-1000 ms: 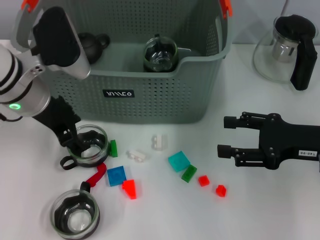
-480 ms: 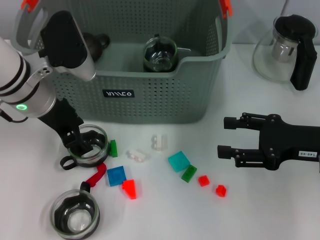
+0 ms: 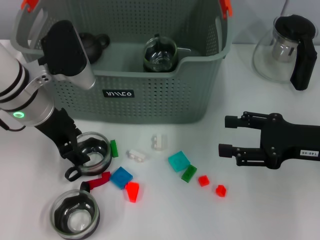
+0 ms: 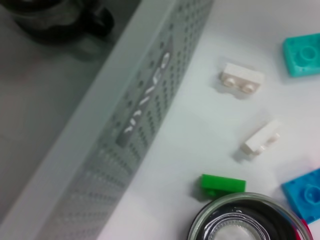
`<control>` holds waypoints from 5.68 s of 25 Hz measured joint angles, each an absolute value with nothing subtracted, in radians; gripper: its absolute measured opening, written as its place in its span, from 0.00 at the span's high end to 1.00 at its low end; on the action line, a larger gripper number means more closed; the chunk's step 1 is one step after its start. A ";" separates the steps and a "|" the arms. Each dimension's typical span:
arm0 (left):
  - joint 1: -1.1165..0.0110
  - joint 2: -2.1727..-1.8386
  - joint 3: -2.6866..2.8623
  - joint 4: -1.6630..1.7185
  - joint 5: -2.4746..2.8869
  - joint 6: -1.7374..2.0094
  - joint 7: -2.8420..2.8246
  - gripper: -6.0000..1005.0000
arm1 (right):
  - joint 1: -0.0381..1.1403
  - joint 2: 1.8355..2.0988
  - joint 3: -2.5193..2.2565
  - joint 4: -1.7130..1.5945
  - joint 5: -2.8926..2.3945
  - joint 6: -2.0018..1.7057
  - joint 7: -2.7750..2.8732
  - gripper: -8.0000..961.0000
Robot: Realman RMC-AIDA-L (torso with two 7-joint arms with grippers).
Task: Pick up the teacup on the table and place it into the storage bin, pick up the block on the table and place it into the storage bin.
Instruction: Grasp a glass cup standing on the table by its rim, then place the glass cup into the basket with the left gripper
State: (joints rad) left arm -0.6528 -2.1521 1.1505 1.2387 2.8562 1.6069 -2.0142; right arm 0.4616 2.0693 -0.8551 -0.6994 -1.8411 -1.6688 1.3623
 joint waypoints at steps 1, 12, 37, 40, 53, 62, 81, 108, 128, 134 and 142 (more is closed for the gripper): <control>-0.653 -2.152 1.151 1.240 2.856 1.613 -2.014 0.30 | 0.462 2.069 -0.852 -0.699 -1.841 -1.669 1.362 0.14; -0.655 -2.143 1.252 1.172 2.856 1.476 -2.083 0.31 | 0.460 2.069 -0.839 -0.698 -1.842 -1.671 1.362 0.14; -0.660 -2.128 1.293 1.152 2.858 1.459 -2.118 0.70 | 0.460 2.066 -0.830 -0.689 -1.842 -1.670 1.362 0.14; -0.659 -2.128 1.293 1.153 2.858 1.459 -2.125 0.76 | 0.460 2.066 -0.830 -0.689 -1.842 -1.670 1.362 0.14; -0.674 -2.114 0.942 1.213 2.706 1.648 -1.927 0.94 | 0.462 2.063 -0.830 -0.688 -1.842 -1.671 1.362 0.14; -0.688 -2.009 0.610 0.996 2.293 1.876 -1.730 0.96 | 0.467 2.063 -0.830 -0.687 -1.842 -1.670 1.362 0.14; -0.845 -1.935 0.643 1.029 1.986 1.484 -2.029 0.96 | 0.464 2.059 -0.830 -0.687 -1.842 -1.686 1.361 0.14; -1.140 -2.074 1.150 0.788 2.748 0.999 -2.397 0.95 | 0.448 2.061 -0.828 -0.687 -1.842 -1.686 1.361 0.14; -1.218 -2.047 1.150 0.645 2.826 0.969 -2.562 0.95 | 0.455 2.062 -0.828 -0.673 -1.842 -1.684 1.361 0.14; -1.219 -2.050 1.150 0.641 2.828 0.943 -2.563 0.93 | 0.456 2.060 -0.828 -0.666 -1.842 -1.684 1.361 0.14; -1.227 -2.046 1.152 0.613 2.830 0.931 -2.576 0.90 | 0.451 2.059 -0.828 -0.661 -1.842 -1.684 1.361 0.14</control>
State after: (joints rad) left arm -1.2269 -2.0463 1.1521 0.6133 2.8297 0.9311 -2.5762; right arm 0.4513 2.0586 -0.8284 -0.6606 -1.8422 -1.6842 1.3606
